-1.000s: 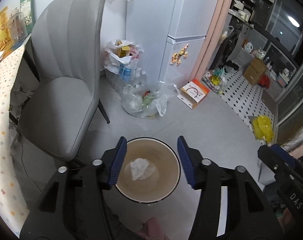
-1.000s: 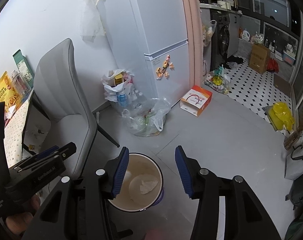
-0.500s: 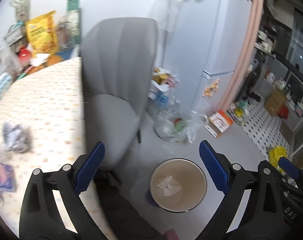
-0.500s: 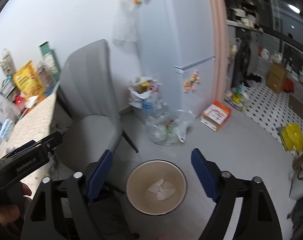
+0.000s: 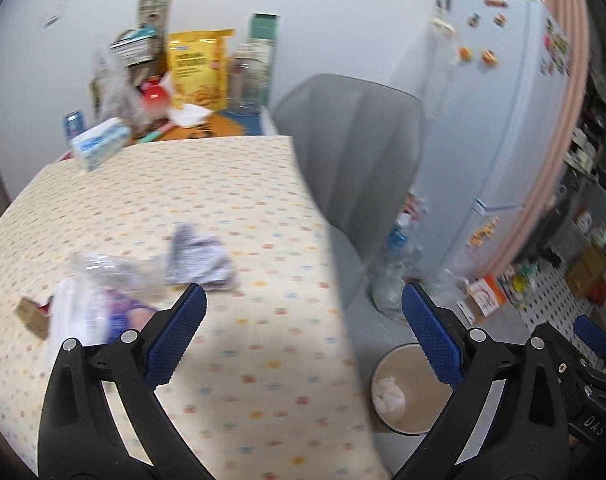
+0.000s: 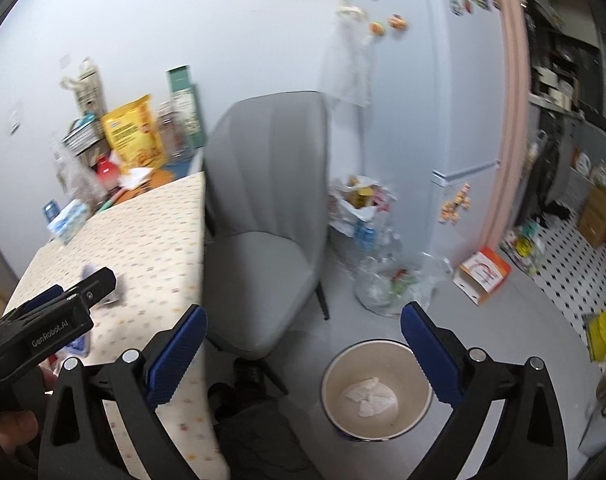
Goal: Collect trash
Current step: 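Move both open tools back over the table toward the remaining trash, then grasp the white plastic sheet with the left tool while the right tool grasps the blue-pink packet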
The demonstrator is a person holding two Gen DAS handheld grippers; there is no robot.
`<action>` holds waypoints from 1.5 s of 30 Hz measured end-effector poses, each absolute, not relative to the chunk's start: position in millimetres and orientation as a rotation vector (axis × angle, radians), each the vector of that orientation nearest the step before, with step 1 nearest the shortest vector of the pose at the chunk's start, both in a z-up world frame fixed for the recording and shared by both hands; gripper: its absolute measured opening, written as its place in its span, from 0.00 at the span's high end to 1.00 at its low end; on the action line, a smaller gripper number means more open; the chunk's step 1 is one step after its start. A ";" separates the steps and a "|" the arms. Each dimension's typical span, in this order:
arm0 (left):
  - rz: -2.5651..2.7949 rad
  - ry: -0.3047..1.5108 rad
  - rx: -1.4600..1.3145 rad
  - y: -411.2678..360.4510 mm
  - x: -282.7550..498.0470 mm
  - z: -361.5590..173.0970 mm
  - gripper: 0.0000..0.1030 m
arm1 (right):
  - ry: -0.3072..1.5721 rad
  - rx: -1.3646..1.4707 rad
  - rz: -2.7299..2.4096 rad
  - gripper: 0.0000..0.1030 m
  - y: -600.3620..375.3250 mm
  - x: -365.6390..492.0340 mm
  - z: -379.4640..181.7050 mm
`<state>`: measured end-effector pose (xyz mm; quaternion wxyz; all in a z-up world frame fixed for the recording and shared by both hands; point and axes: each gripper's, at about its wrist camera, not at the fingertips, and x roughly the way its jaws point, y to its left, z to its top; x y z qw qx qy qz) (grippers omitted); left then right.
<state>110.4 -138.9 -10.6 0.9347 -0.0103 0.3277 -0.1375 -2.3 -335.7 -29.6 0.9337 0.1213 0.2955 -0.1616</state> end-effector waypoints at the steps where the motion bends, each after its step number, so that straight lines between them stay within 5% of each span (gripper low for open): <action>1: -0.267 0.666 -0.031 -129.0 109.6 -9.9 0.06 | 0.605 0.240 -0.318 0.08 -326.3 -0.5 -28.3; 20: -0.045 0.649 -0.150 14.9 93.4 -15.3 0.06 | 0.645 0.133 -0.086 0.08 -197.8 36.8 -21.5; 41: 0.006 0.749 -0.274 71.7 112.3 -64.7 0.06 | 0.721 0.053 -0.017 0.08 -141.4 64.1 -45.2; 45: -0.003 0.773 -0.282 70.6 121.8 -73.3 0.17 | 0.732 0.039 -0.011 0.08 -136.1 70.0 -49.1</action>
